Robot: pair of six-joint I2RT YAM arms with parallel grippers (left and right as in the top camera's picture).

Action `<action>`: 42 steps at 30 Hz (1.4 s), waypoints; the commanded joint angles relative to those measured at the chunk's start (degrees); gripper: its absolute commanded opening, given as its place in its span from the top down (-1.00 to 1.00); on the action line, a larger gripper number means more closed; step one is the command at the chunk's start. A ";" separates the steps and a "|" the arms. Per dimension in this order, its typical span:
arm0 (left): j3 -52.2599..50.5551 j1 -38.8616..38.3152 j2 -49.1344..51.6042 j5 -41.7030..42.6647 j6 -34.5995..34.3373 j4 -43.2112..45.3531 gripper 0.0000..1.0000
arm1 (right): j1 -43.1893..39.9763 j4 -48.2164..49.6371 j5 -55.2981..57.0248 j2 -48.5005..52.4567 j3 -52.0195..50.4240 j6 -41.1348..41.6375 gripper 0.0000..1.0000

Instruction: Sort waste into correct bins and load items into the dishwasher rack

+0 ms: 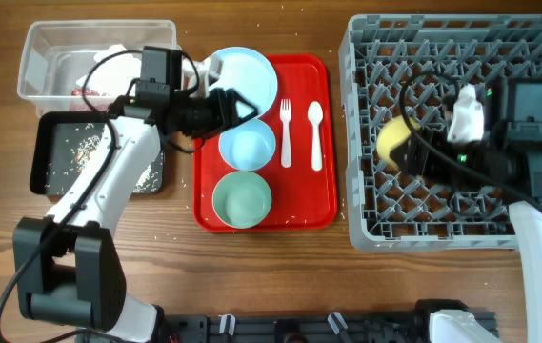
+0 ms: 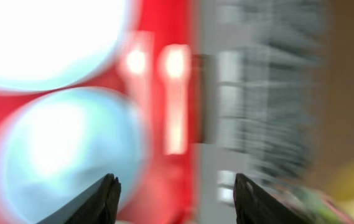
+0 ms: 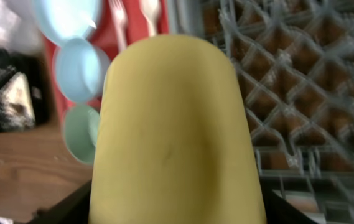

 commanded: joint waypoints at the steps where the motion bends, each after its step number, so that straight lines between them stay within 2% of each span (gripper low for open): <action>1: 0.07 0.26 -0.83 -24.35 2.36 -4.17 -0.22 | 5.03 -7.61 7.69 1.86 1.29 6.80 -0.11; 4: 0.07 0.26 -0.83 -26.71 2.40 -5.42 -0.25 | 10.43 -10.80 10.97 6.12 -0.70 12.41 -0.12; 11: 0.07 0.26 -0.83 -26.73 2.54 -5.60 -0.28 | 11.02 -10.14 16.70 16.33 -4.85 14.10 -0.11; 12: 0.07 0.26 -0.83 -26.73 2.54 -5.62 -0.28 | 11.02 -9.73 16.63 17.20 -5.49 13.99 -0.16; 16: 0.07 0.26 -0.83 -26.73 2.54 -5.84 -0.33 | 11.02 -6.14 15.21 20.39 -6.23 12.15 -0.76; 19: 0.07 0.26 -0.83 -26.73 2.54 -6.47 -0.33 | 11.02 -6.14 13.99 20.35 -4.13 11.56 -0.72; 23: 0.15 0.33 -0.94 -26.71 2.54 -6.03 -0.33 | 11.19 -7.02 11.28 20.33 11.67 8.68 -0.59; 25: 1.33 0.98 -2.14 -26.67 2.51 -6.91 -0.33 | 13.62 -1.18 8.41 20.35 19.17 7.08 -0.50; 27: 3.13 2.05 -4.92 -26.64 2.25 -8.02 -0.34 | 17.79 7.30 8.24 20.74 19.96 8.33 -0.33; 31: 4.37 6.54 -12.22 -26.47 0.55 -10.86 -0.41 | 27.34 19.93 8.55 29.92 19.96 12.85 -0.32; 34: 4.37 10.58 -13.60 -26.49 0.57 -13.46 -0.49 | 30.51 24.09 10.45 39.32 19.96 15.39 -0.31; 38: 4.31 12.20 -13.57 -26.73 0.66 -15.26 -0.56 | 31.06 25.27 7.21 49.35 19.96 17.55 -0.29; 40: 4.24 12.22 -13.57 -26.75 0.83 -15.43 -0.59 | 31.23 25.16 6.71 52.13 19.96 17.59 -0.19; 42: 4.24 12.20 -13.57 -27.80 0.83 -15.45 -0.60 | 31.74 25.66 6.80 53.07 19.71 17.18 0.00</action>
